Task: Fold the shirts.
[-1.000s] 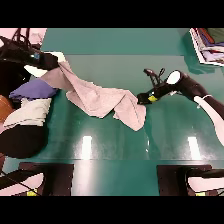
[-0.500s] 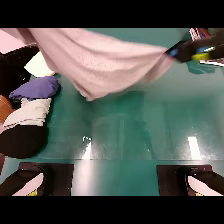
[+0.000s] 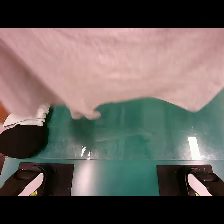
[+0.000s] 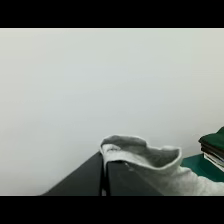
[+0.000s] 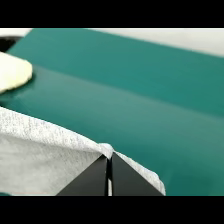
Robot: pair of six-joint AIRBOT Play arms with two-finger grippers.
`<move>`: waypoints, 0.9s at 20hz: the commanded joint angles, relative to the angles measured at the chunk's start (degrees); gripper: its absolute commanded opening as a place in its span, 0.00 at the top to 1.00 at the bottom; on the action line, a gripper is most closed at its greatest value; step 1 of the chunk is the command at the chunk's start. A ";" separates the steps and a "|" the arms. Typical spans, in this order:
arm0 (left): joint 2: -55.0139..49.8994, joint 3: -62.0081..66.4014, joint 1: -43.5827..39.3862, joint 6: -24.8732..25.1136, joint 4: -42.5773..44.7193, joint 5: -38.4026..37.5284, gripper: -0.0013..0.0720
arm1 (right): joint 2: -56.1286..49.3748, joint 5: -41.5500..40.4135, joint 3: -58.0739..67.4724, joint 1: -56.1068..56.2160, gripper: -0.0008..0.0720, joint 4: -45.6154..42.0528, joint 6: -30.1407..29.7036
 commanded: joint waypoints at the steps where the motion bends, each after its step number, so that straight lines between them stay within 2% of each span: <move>1: -5.07 -4.94 -0.02 0.04 -0.13 -1.79 0.95 | -2.69 7.67 -4.09 -1.38 0.97 -0.92 5.79; 3: -11.32 -9.20 -0.02 0.07 -0.04 -5.33 0.95 | -6.56 8.61 -10.49 0.63 0.97 -0.96 8.59; 5: -18.88 -12.90 -0.02 0.11 -0.04 -7.78 0.95 | -11.54 7.89 -17.64 3.26 0.97 -1.14 8.98; 8: -30.91 -16.55 -0.02 1.51 -0.02 -7.19 0.95 | -19.85 1.53 -25.05 4.87 0.97 -1.07 8.87; 10: -38.34 -16.65 -0.02 2.08 -0.02 -5.70 0.95 | -25.53 -3.87 -26.40 4.83 0.97 -0.94 7.89; 13: -43.45 -16.61 -0.02 1.99 0.42 -2.47 0.95 | -33.03 -7.50 -22.29 4.81 0.97 -0.90 6.25; 14: -43.71 -16.59 -0.02 2.01 1.29 -1.99 0.90 | -35.06 -7.54 -19.98 4.76 0.97 -0.87 6.23; 15: -43.69 -16.28 -0.02 1.99 2.32 -1.99 0.50 | -36.72 -7.15 -17.62 4.59 0.87 -0.57 6.03; 16: -43.52 -15.69 0.44 1.66 2.64 -2.89 0.13 | -38.21 -6.36 -15.06 4.15 0.55 0.11 5.84; 17: -43.08 -14.95 1.42 0.66 2.58 -4.87 0.11 | -39.19 -5.09 -12.79 3.41 0.50 1.49 5.25; 18: -42.38 -14.29 2.60 0.00 2.56 -7.93 0.11 | -39.34 -3.76 -11.39 2.80 0.50 2.78 4.28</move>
